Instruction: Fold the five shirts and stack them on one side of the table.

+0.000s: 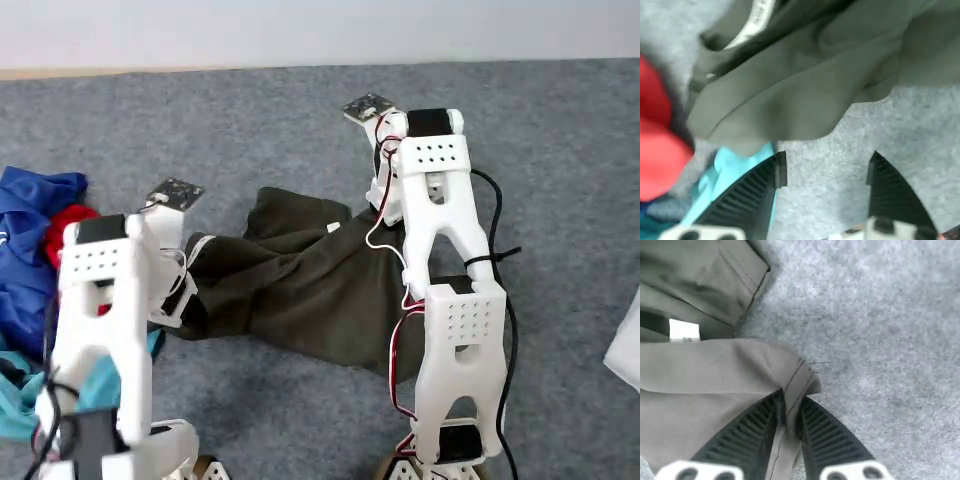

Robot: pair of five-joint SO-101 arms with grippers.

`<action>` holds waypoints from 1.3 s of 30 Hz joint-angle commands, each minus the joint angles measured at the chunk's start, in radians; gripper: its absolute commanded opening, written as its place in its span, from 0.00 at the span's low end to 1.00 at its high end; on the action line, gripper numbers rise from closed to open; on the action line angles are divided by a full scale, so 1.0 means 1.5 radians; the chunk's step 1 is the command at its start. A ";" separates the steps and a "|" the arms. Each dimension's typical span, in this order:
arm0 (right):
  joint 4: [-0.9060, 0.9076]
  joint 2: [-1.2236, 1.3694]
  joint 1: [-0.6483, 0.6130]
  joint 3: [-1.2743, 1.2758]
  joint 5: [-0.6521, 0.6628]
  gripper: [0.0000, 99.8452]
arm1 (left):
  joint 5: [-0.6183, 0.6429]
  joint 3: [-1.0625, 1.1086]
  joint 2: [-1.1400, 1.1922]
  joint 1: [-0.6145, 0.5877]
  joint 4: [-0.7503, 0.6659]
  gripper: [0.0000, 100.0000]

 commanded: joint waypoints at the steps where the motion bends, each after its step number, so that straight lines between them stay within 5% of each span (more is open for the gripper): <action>1: 0.028 -0.009 0.003 -0.028 0.006 0.01 | -0.032 -0.055 0.056 0.004 -0.010 0.27; 16: 0.028 -0.058 0.015 -0.027 0.009 0.01 | -0.040 -0.158 0.282 0.008 -0.103 0.25; 23: 0.028 -0.073 0.038 -0.027 0.009 0.01 | -0.040 -0.182 0.330 0.033 -0.126 0.05; 32: 0.028 -0.224 0.039 -0.027 0.009 0.01 | -0.012 -0.406 0.157 0.042 0.025 0.00; 39: 0.028 -0.400 0.043 -0.027 0.031 0.01 | 0.065 -0.601 -0.010 0.073 0.044 0.00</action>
